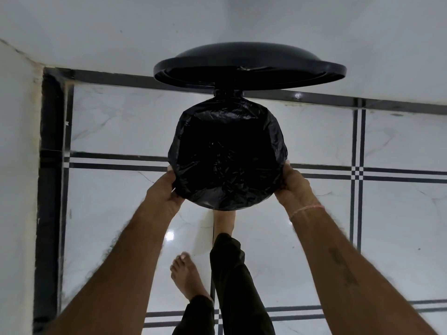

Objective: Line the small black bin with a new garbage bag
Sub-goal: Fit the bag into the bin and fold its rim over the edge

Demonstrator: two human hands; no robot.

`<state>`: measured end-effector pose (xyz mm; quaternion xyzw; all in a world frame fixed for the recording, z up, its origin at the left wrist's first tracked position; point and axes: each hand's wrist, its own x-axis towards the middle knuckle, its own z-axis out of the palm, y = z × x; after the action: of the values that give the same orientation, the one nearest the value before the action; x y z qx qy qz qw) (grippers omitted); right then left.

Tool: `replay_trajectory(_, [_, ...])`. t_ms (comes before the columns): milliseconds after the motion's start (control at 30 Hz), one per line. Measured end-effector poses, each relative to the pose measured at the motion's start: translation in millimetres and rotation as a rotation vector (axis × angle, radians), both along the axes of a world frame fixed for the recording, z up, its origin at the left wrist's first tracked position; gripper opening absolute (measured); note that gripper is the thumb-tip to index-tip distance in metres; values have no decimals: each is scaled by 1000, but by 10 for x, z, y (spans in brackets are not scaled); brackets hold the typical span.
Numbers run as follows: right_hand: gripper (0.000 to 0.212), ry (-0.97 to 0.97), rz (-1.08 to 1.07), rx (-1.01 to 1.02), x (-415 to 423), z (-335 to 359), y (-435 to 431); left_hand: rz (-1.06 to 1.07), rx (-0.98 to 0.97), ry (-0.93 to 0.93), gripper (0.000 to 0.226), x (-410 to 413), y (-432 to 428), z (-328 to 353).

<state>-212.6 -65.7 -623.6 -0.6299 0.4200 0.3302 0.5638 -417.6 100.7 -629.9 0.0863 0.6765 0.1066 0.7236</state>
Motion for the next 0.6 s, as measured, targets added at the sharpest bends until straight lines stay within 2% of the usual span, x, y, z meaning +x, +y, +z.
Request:
replay_trajectory(67, [20,-71,101,-45,-2,41,20,-103,159,126,16,4,-22,-8])
replay_trajectory(100, [20,-100,156,-83,-10,43,24,-177,254,224,23,10,-16,-7])
replay_trajectory(133, [29,-140,194,-129,-5,28,29,-246,333,307,32,18,2,-10])
replay_trajectory(167, [35,-161,230,-143,7,14,28,-296,372,348,40,31,34,-16])
replay_trajectory(233, [34,-144,291,-154,48,-5,13,-355,370,341,42,83,116,18])
replay_trajectory(300, [27,-89,285,-137,119,-44,-23,-343,280,284,32,112,185,34])
replay_trajectory(433, [23,48,241,-85,182,-43,-10,-239,5,101,29,68,233,44])
replay_trajectory(533, [24,182,256,-86,197,9,38,-230,-203,39,29,70,301,7])
replay_trajectory(600, [30,270,265,-85,232,-14,21,-247,-260,25,26,82,334,-5])
